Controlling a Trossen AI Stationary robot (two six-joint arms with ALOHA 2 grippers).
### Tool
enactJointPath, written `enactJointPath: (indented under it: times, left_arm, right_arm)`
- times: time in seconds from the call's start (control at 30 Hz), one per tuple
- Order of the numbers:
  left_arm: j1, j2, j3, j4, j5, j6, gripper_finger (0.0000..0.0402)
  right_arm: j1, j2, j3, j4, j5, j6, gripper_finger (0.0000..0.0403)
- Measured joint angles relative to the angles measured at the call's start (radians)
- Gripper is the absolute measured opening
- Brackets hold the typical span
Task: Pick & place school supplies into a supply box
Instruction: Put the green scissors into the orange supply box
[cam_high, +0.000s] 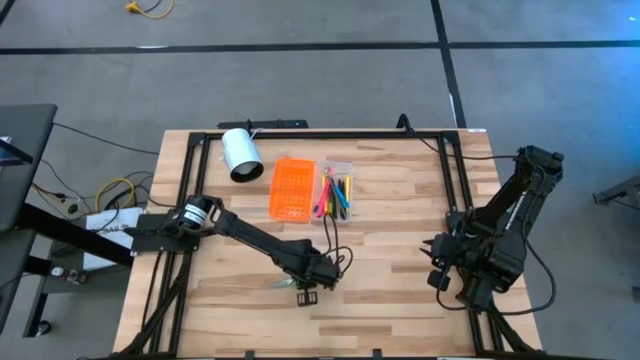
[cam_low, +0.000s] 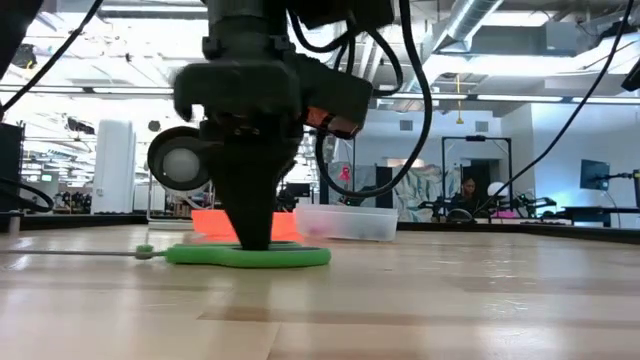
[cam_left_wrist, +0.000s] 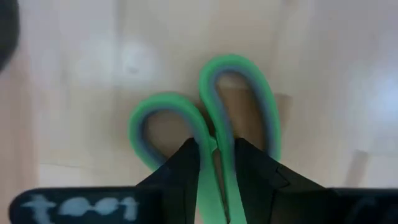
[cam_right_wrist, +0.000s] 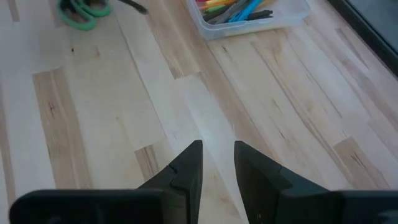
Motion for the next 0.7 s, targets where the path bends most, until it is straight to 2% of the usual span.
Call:
enactJointPath:
  times: [0.37, 0.6, 0.7]
  left_arm:
    - [0.038, 0.000, 0.001, 0.008, -0.006, -0.002, 0.0071]
    - [0.063, 0.009, 0.073, -0.020, -0.014, 0.022, 0.0071]
    - [0.086, 0.016, 0.111, -0.026, -0.059, 0.047, 0.0071]
  right_arm:
    - [0.000, 0.000, 0.000, 0.000, 0.000, 0.015, 0.0086]
    - [0.000, 0.000, 0.000, 0.000, 0.017, 0.017, 0.0086]
    - [0.000, 0.000, 0.000, 0.000, 0.017, 0.017, 0.0086]
